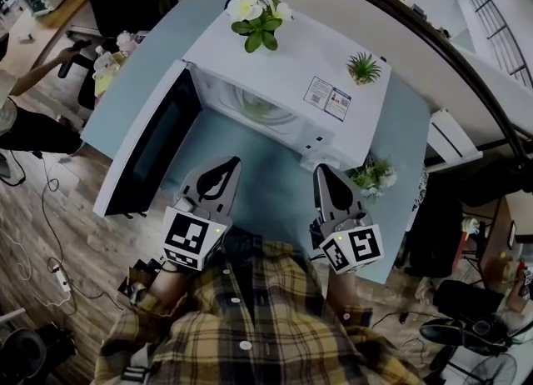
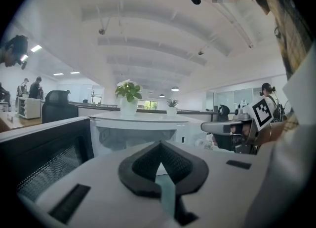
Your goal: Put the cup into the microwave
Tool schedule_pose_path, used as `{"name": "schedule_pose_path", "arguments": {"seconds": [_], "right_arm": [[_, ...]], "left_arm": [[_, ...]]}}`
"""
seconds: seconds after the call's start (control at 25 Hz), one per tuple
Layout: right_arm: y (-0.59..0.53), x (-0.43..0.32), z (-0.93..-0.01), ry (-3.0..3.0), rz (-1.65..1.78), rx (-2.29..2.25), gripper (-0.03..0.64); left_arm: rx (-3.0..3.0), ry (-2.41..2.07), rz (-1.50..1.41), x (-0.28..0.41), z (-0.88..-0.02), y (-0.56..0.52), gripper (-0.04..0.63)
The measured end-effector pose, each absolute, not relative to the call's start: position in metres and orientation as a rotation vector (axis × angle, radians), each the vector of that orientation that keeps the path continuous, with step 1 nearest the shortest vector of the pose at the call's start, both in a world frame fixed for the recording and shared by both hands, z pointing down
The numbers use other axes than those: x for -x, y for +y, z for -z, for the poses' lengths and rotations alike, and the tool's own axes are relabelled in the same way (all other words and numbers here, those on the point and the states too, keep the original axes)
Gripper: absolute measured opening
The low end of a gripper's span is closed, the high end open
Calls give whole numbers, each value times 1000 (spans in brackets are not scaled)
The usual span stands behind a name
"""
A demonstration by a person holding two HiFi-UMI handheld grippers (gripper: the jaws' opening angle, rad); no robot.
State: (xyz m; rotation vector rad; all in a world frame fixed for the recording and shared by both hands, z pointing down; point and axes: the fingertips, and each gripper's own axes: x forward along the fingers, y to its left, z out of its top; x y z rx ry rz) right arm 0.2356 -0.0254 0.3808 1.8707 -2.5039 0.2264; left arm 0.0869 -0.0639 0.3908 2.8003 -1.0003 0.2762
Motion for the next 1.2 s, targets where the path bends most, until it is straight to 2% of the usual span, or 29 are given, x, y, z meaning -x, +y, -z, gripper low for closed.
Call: {"name": "schedule_pose_path", "arguments": {"seconds": [1.2], "right_arm": [[-25, -227, -390, -2502, -251, -1836, 3]], "left_arm": [[-2788, -1017, -272, -82, -392, -67, -8]]}}
